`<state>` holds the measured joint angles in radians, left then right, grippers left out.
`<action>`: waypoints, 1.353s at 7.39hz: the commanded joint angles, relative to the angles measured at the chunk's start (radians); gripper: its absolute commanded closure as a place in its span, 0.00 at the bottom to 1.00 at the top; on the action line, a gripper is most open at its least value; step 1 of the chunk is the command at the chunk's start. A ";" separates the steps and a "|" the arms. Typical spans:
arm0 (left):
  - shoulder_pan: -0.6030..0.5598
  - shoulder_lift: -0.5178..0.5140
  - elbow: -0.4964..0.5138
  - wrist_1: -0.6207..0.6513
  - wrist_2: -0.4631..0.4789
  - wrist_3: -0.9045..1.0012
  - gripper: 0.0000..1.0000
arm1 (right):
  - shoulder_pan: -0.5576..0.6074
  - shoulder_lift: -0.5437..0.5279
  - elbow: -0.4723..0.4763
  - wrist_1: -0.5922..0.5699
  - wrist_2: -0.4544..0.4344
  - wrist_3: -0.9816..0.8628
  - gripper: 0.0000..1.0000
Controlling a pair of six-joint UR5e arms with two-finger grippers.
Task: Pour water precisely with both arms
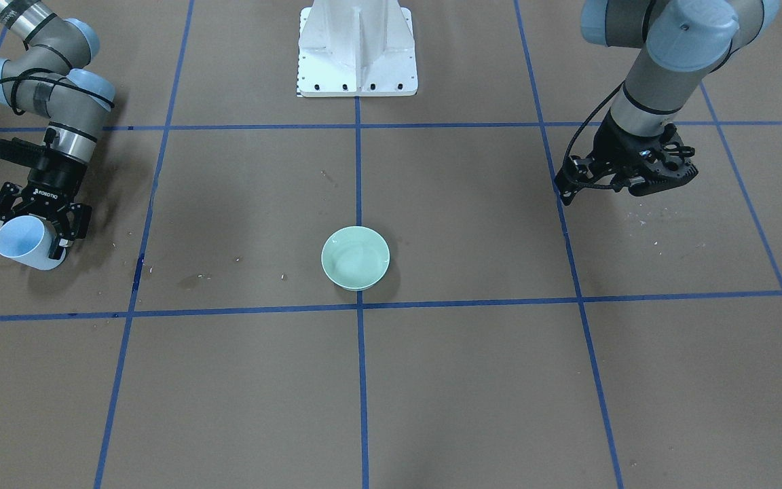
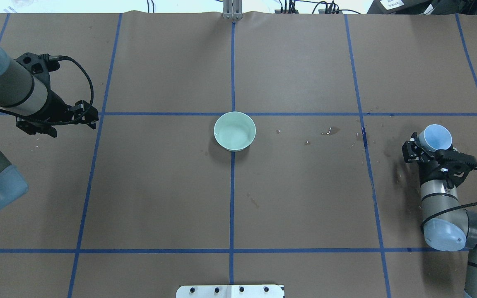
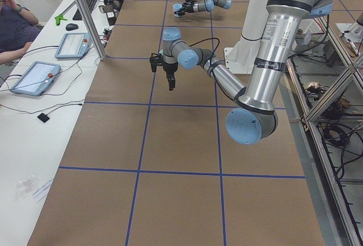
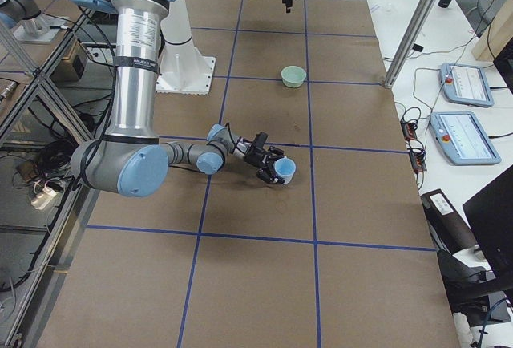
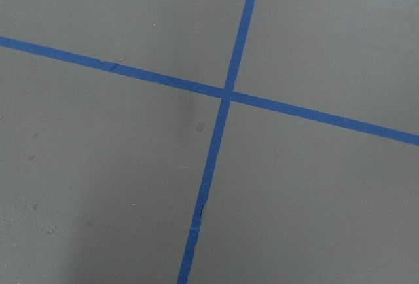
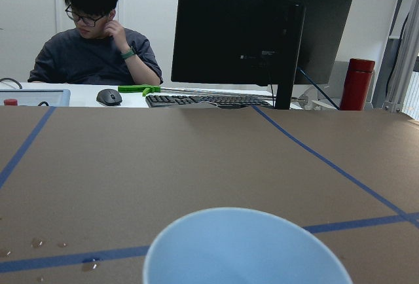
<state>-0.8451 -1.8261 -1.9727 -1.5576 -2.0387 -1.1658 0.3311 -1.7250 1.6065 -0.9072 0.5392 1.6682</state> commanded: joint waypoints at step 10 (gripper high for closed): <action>0.000 0.001 -0.012 0.011 0.000 -0.002 0.00 | -0.124 -0.145 0.130 0.001 -0.024 0.007 0.01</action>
<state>-0.8462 -1.8255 -1.9832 -1.5525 -2.0386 -1.1674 0.2256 -1.8566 1.7314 -0.9066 0.5217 1.6703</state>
